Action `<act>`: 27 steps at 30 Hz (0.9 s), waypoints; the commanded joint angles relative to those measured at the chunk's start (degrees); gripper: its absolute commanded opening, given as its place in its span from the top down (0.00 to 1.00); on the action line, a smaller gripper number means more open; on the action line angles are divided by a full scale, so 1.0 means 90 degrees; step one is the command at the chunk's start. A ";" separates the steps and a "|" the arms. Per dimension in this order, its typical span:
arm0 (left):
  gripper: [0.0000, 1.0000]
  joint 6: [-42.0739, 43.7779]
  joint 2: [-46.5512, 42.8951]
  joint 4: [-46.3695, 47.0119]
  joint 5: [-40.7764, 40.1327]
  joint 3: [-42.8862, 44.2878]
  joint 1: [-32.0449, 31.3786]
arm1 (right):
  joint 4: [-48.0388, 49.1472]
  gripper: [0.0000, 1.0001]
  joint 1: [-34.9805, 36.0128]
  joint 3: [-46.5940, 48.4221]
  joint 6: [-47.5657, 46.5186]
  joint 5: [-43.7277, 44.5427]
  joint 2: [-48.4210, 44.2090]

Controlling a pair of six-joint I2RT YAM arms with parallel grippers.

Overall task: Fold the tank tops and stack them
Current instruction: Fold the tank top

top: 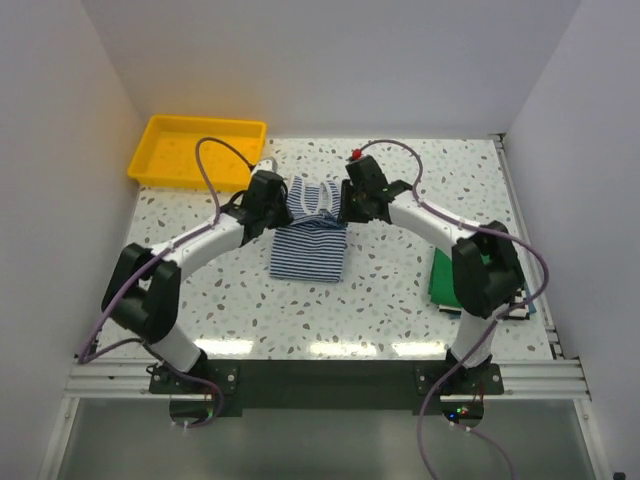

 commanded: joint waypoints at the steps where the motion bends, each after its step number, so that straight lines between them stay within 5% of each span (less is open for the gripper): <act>1: 0.67 0.0203 0.0824 0.1092 0.0289 0.0420 0.0318 | 0.0470 0.54 -0.0235 0.0724 -0.0480 -0.0382 0.0763; 4: 0.43 0.0184 0.1129 0.1249 0.0308 0.0576 0.0504 | 0.0548 0.41 -0.0421 0.0950 -0.0617 -0.0382 0.1087; 11: 0.44 -0.0216 0.0173 0.1249 0.0240 -0.0154 0.0301 | 0.0245 0.38 -0.0247 0.0493 -0.0647 0.0270 0.0239; 19: 0.68 -0.1036 -0.0433 0.1249 -0.0083 -0.1373 -0.0609 | 0.0244 0.51 0.0564 0.0727 -0.0520 0.0751 0.0735; 27: 0.96 -0.1418 -0.0482 0.1766 0.0093 -0.2770 -0.0970 | 0.0499 0.53 0.1013 -0.0073 -0.0276 0.0867 0.1010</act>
